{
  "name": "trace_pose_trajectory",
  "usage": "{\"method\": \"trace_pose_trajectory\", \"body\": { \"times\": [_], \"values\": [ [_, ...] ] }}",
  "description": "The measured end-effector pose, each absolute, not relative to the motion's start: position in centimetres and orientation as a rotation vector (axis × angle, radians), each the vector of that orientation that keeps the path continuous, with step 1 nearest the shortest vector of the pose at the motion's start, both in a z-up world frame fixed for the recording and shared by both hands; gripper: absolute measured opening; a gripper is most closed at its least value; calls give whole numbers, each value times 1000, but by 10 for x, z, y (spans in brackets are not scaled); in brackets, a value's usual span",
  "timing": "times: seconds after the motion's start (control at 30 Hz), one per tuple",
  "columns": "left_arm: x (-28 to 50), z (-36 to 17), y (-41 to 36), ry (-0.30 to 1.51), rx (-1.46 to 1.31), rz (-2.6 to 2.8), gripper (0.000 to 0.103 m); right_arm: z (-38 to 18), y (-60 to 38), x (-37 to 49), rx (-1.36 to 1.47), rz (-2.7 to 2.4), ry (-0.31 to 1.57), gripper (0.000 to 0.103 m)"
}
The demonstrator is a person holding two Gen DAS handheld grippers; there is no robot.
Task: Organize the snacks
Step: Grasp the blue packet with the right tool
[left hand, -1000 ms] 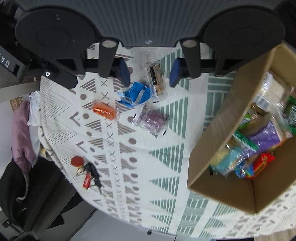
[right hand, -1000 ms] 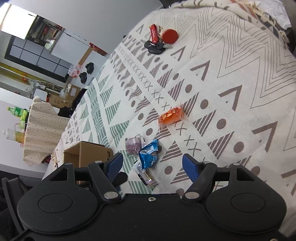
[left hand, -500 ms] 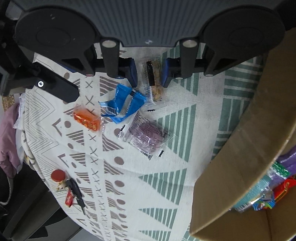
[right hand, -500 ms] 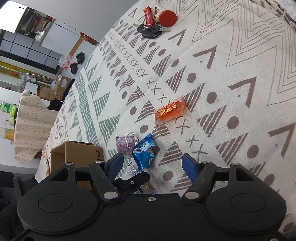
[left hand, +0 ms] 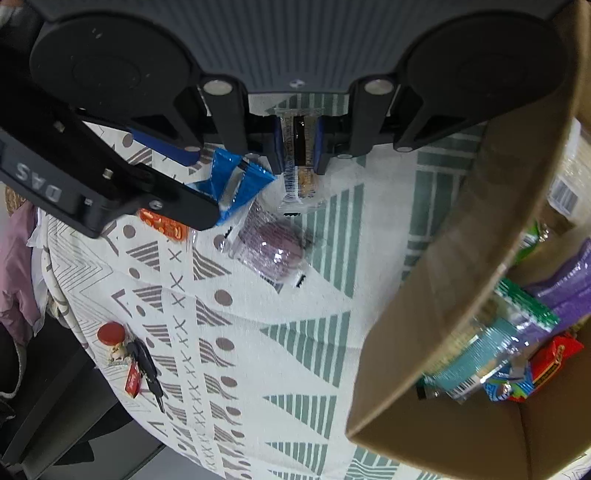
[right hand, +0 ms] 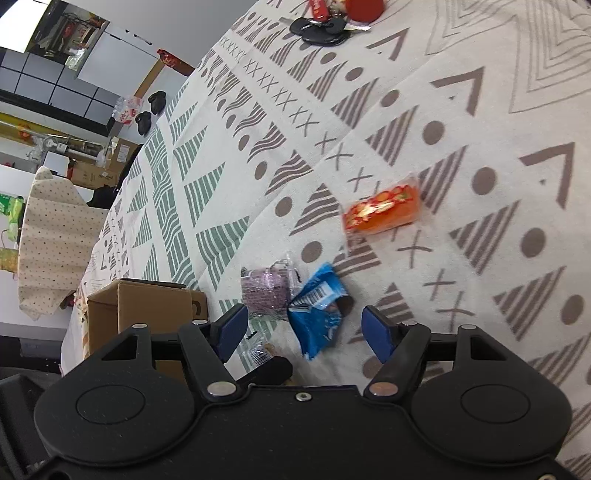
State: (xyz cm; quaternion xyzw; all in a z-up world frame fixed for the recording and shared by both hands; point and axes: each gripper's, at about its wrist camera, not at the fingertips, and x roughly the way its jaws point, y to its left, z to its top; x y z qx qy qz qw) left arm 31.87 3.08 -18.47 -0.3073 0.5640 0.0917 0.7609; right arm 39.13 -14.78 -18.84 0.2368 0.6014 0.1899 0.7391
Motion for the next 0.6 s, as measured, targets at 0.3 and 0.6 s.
{"method": "trace_pose_trajectory", "body": {
  "times": [0.3, 0.6],
  "values": [
    [320, -177, 42, 1206, -673, 197, 15, -194, -137, 389, 458, 380, 1317, 31],
    [314, -156, 36, 1170, -648, 161, 15, -169, -156, 368, 470, 371, 1267, 30]
  ]
}}
